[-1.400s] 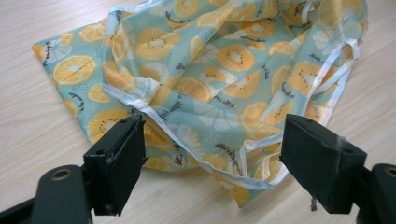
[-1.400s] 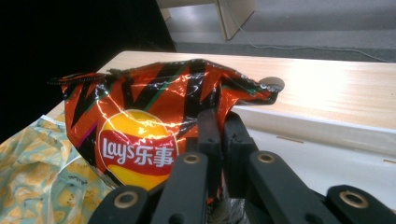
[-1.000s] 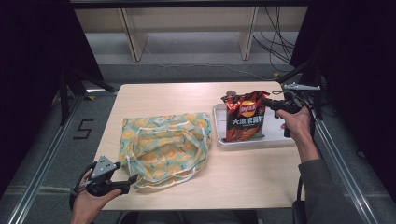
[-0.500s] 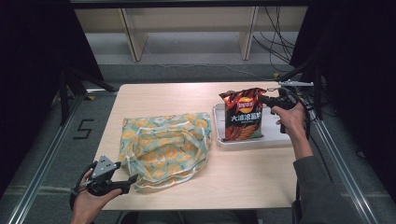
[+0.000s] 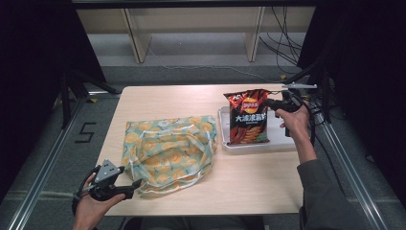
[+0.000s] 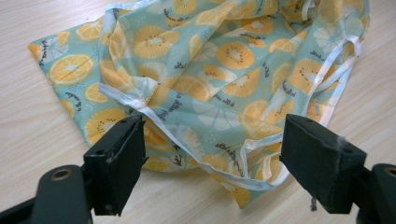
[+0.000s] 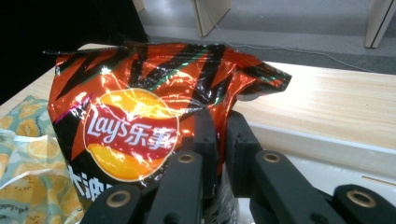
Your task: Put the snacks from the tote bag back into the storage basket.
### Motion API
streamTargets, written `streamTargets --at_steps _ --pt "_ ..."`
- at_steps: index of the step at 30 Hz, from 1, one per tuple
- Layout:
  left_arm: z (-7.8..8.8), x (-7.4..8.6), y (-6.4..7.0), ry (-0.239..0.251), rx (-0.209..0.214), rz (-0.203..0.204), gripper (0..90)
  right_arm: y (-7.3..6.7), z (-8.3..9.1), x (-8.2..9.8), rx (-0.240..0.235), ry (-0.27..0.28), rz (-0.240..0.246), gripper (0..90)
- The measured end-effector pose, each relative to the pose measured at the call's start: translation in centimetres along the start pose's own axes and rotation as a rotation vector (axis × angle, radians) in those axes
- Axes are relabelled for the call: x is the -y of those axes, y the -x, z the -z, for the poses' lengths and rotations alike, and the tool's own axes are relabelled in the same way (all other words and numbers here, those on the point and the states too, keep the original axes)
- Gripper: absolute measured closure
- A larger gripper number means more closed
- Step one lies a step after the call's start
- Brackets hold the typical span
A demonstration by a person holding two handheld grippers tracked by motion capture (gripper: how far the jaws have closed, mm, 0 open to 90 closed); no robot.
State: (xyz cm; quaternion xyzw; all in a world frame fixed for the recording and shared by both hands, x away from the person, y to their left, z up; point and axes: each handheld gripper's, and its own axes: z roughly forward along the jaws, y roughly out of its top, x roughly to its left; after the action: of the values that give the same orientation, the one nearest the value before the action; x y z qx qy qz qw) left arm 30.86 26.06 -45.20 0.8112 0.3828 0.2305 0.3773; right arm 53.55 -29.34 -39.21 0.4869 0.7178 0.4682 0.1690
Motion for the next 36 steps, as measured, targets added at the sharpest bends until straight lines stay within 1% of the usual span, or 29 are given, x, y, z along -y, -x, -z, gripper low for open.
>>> streamTargets --at_steps 1,5,6,7,8,10,11,12,13,15,16,17,18,19,20,21,23,24,25,26,28,29,30,31,32,33,34,35,36 --pt "0.0 0.0 0.0 0.001 0.000 0.000 21.6 -0.1 0.0 0.0 0.003 -0.014 -0.003 82.8" --pt "0.0 0.0 0.0 0.000 0.000 -0.005 21.6 -0.3 -0.3 0.0 0.004 -0.018 -0.005 82.2" --pt "0.0 0.0 0.0 0.000 0.000 -0.005 21.6 -0.2 -0.3 0.0 0.011 -0.018 0.001 81.7" --pt "0.0 0.0 0.0 0.000 0.004 -0.004 21.6 -0.3 -0.3 0.1 0.013 -0.016 -0.014 81.5" --pt "0.0 0.0 0.0 0.000 0.004 -0.004 21.6 -0.3 -0.3 0.1 0.022 -0.022 -0.012 81.2" --pt "0.1 0.0 0.0 -0.002 0.003 0.005 21.6 -0.3 -0.4 0.1 0.019 -0.020 -0.017 80.9" --pt "0.1 0.0 0.1 -0.005 0.002 0.013 21.6 -0.1 -0.5 0.1 0.023 -0.020 -0.005 80.5" --pt "0.1 0.0 0.0 -0.002 0.002 -0.006 21.6 0.0 -0.6 0.3 0.027 -0.024 -0.002 79.7" --pt "0.0 0.0 0.0 -0.001 0.001 0.000 21.6 -0.2 -0.6 0.4 0.027 -0.031 -0.028 79.1" --pt "0.0 0.0 0.0 -0.001 0.001 -0.002 21.6 -0.2 -0.7 0.5 0.030 -0.029 -0.043 78.8" --pt "0.0 0.0 0.2 -0.002 -0.002 0.025 21.6 0.0 -0.7 0.6 0.032 -0.031 -0.045 78.2" --pt "0.0 0.0 0.1 0.002 0.002 0.000 21.6 0.0 -0.7 0.6 0.031 -0.033 -0.053 78.7" --pt "0.0 0.0 0.1 0.002 0.002 0.000 21.6 0.1 -0.6 0.6 0.043 -0.039 -0.035 78.6" --pt "0.0 0.0 0.1 0.000 0.002 0.003 21.6 0.2 -0.8 0.7 0.037 -0.031 -0.032 78.6" --pt "0.0 0.0 0.1 0.003 0.002 0.004 21.6 0.2 -0.8 0.7 0.037 -0.038 -0.031 78.5" --pt "0.0 0.0 0.2 0.000 -0.001 0.020 21.6 0.0 -0.7 0.8 0.041 -0.055 -0.047 78.4" --pt "0.1 0.0 0.3 -0.004 -0.002 0.030 21.6 0.0 -1.0 0.9 0.036 -0.042 -0.046 78.3" --pt "0.1 0.0 0.1 0.000 0.001 0.005 21.6 0.0 -1.0 0.9 0.042 -0.044 -0.042 78.2" --pt "0.1 0.0 0.1 -0.001 0.002 0.000 21.6 0.0 -1.0 0.9 0.037 -0.040 -0.041 78.1" --pt "0.1 0.0 0.1 -0.001 0.001 0.003 21.6 -0.1 -0.9 0.9 0.035 -0.045 -0.045 77.9" --pt "0.1 0.0 0.1 -0.002 0.002 0.005 21.6 0.0 -0.8 0.8 0.040 -0.044 -0.030 77.6" --pt "0.1 0.0 0.1 -0.001 0.002 0.005 21.6 -0.2 -0.6 0.7 0.038 -0.040 -0.053 76.5" --pt "0.1 0.0 0.1 -0.002 0.002 0.004 21.6 -0.1 -0.6 0.6 0.034 -0.031 -0.032 75.7" --pt "0.1 0.0 0.1 -0.003 0.002 0.005 21.6 -0.3 -0.5 0.6 0.030 -0.023 -0.054 75.2" --pt "0.1 0.0 0.1 -0.007 0.002 0.003 21.6 -0.3 -0.4 0.6 0.029 -0.030 -0.051 74.4" --pt "0.1 0.0 0.1 -0.007 0.002 0.003 21.6 -0.1 -0.4 0.5 0.035 -0.022 -0.006 73.5" --pt "0.1 0.0 -0.1 -0.007 0.003 -0.009 21.6 -0.4 -0.3 0.5 0.025 -0.025 -0.034 72.6" --pt "0.1 0.0 -0.1 -0.007 0.003 -0.006 21.6 -0.2 -0.4 0.4 0.017 -0.018 -0.008 71.6" --pt "0.1 0.0 -0.1 -0.007 0.003 -0.006 21.6 -0.2 -0.4 0.4 0.017 -0.018 -0.008 71.6"
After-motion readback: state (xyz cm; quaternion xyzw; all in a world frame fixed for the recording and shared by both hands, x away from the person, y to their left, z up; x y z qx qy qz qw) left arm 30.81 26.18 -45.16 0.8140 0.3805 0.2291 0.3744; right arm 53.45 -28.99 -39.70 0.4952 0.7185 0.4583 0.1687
